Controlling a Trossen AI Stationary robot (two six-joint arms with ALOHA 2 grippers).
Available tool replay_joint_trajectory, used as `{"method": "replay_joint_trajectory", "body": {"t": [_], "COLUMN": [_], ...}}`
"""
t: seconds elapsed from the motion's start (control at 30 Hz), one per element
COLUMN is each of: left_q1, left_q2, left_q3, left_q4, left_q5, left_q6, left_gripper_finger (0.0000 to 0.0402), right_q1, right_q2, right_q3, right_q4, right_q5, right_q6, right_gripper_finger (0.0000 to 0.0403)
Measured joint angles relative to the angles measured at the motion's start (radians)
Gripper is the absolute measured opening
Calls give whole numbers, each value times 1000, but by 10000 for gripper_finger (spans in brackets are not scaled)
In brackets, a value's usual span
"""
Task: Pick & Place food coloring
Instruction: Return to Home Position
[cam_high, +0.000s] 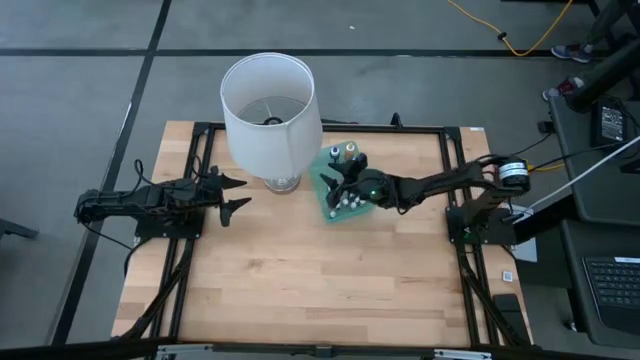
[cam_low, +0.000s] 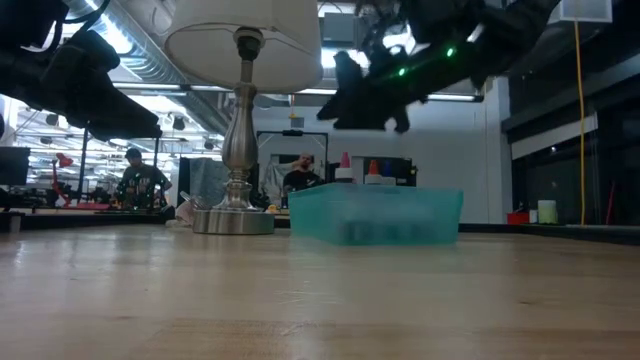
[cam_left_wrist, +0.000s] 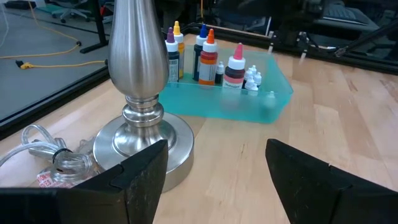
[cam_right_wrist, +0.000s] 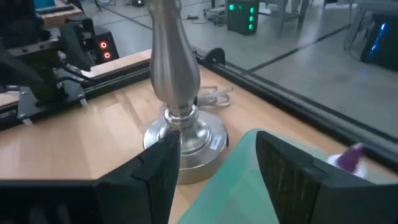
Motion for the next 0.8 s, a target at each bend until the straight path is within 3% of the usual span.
{"method": "replay_joint_trajectory", "body": {"t": [0.37, 0.8], "left_q1": [0, 0], "left_q2": [0, 0], "left_q3": [0, 0], "left_q4": [0, 0], "left_q5": [0, 0], "left_q6": [0, 0], "left_gripper_finger": [266, 265], "right_q1": [60, 63], "right_q2": [-316, -744], "right_q3": [-17, -333], "right_q4": [-320, -331], "right_q5": [-1, -129], "right_q6": [-62, -65], "right_gripper_finger": [210, 210]}}
